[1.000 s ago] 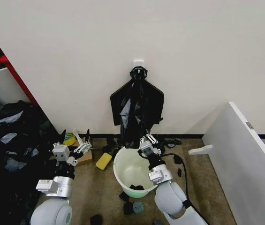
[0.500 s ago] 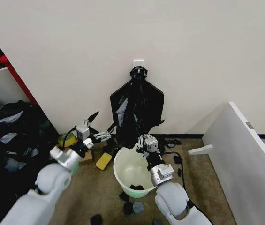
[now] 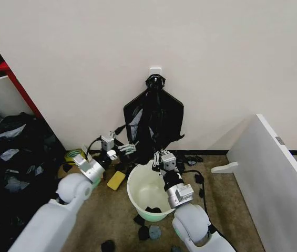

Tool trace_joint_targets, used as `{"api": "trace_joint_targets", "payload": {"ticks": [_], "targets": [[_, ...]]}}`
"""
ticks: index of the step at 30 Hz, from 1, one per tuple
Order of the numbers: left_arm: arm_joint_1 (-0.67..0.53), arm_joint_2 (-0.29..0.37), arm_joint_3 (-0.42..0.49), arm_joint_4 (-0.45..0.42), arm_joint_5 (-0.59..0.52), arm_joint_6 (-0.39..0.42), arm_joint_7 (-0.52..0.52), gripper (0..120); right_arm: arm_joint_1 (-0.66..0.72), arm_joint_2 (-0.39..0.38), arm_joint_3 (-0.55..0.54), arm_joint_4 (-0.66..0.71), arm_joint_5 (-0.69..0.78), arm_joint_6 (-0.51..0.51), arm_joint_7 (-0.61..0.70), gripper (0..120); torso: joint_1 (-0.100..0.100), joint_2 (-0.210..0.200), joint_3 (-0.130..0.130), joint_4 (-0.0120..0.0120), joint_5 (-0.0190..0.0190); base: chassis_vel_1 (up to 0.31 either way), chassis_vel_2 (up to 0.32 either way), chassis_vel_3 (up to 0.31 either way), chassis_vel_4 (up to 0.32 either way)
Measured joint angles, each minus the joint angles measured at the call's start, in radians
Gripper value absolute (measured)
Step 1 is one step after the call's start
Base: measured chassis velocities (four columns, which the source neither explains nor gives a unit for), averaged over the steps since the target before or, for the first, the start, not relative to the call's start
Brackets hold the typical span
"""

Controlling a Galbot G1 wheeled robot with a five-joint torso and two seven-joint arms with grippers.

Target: Place the garbage bag over the trash bin.

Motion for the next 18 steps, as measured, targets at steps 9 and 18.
{"api": "trace_joint_targets", "payload": {"ticks": [9, 18], "targets": [[0.009, -0.030, 0.002, 0.008, 0.037, 0.034, -0.051, 61, -0.013, 0.007, -0.009, 0.009, -0.012, 0.002, -0.007, 0, 0.000, 0.000, 0.000, 0.0000, 0.0001, 0.000, 0.000, 0.000, 0.000], [0.008, -0.037, 0.002, 0.019, 0.054, 0.041, -0.061, 70, -0.016, 0.005, -0.014, 0.014, -0.013, 0.004, -0.008, 0, 0.000, 0.000, 0.000, 0.0000, 0.0000, 0.000, 0.000, 0.000, 0.000]]}}
